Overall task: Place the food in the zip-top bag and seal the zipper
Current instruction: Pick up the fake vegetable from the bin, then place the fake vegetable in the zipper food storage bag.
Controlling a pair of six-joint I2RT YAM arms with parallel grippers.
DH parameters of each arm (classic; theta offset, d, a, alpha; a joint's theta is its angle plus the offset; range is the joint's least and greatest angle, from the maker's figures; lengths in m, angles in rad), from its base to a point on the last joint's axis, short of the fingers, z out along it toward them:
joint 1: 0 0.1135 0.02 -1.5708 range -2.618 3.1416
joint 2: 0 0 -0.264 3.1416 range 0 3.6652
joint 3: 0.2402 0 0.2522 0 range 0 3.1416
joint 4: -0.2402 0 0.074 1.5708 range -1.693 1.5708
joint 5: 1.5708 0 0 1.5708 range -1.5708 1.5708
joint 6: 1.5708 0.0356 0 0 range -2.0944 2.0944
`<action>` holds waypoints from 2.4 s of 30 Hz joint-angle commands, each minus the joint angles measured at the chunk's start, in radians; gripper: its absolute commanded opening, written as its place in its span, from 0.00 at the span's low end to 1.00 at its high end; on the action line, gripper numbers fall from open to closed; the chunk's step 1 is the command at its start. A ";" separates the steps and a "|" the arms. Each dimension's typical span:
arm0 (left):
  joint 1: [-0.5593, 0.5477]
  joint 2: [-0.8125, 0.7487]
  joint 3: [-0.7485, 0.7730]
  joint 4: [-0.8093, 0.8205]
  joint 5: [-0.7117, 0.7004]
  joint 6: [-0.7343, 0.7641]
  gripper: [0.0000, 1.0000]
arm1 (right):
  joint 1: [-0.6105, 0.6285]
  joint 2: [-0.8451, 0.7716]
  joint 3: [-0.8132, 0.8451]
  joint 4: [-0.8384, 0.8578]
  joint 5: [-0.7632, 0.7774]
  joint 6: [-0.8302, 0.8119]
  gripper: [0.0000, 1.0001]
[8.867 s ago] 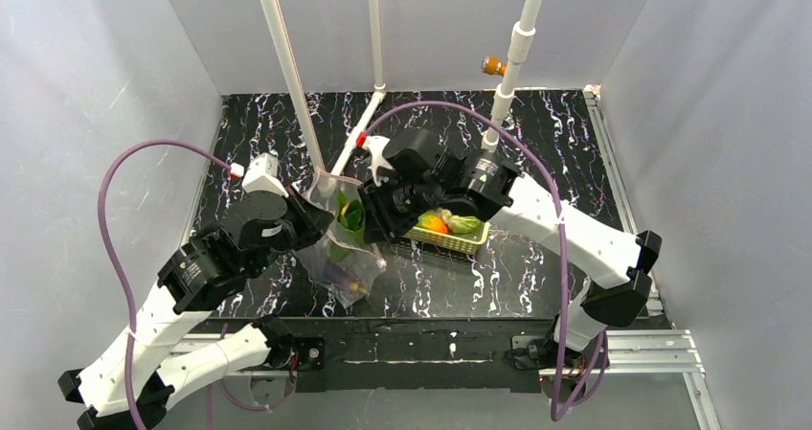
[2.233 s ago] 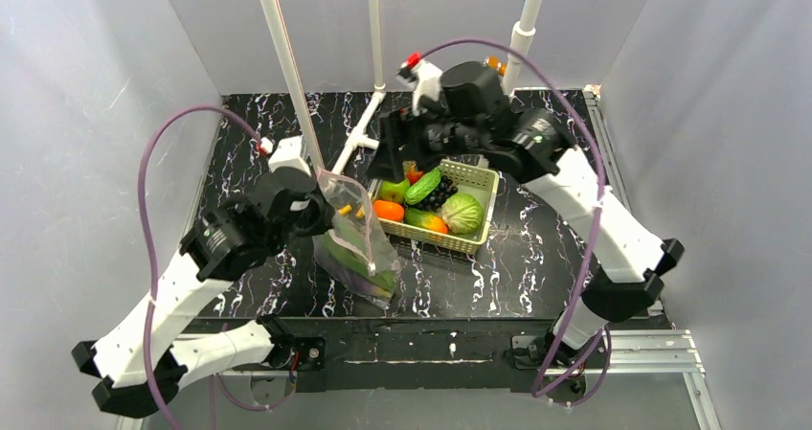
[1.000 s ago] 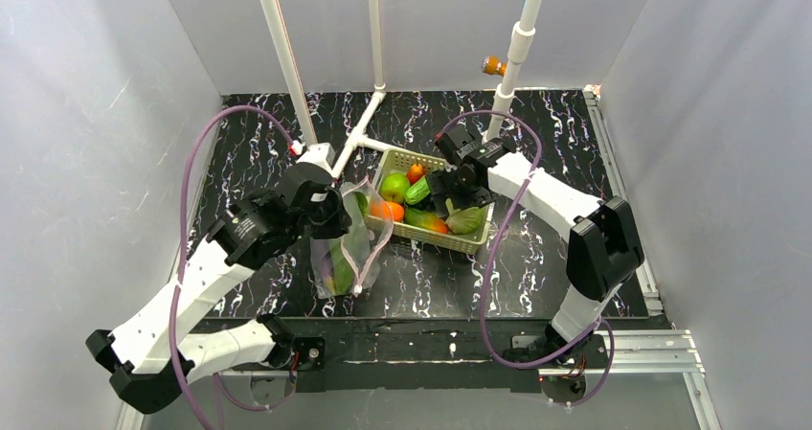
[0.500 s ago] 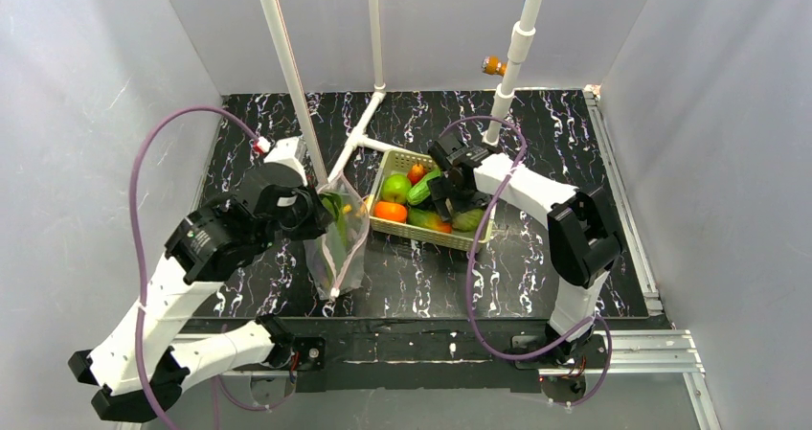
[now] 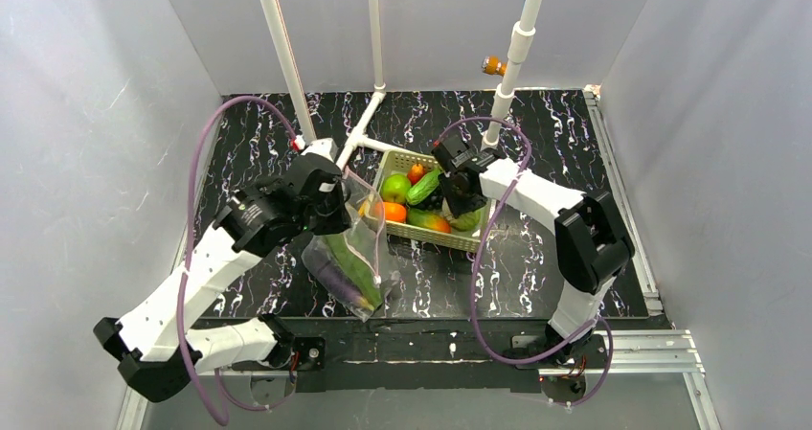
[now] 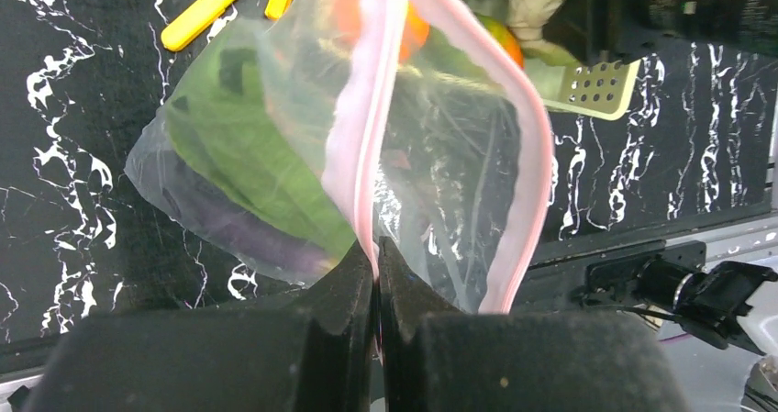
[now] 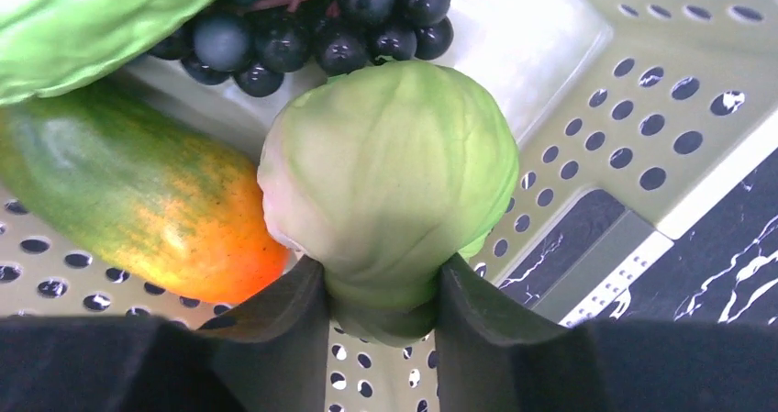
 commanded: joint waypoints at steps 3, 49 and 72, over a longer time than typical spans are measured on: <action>0.005 -0.039 -0.037 0.058 0.012 -0.008 0.00 | -0.005 -0.168 0.015 0.075 -0.095 -0.014 0.29; 0.005 -0.235 -0.134 0.185 0.048 -0.076 0.00 | 0.426 -0.444 -0.053 0.487 -0.181 0.072 0.22; 0.005 -0.228 -0.071 0.179 0.062 -0.095 0.00 | 0.595 -0.349 0.283 0.113 -0.042 -0.221 0.72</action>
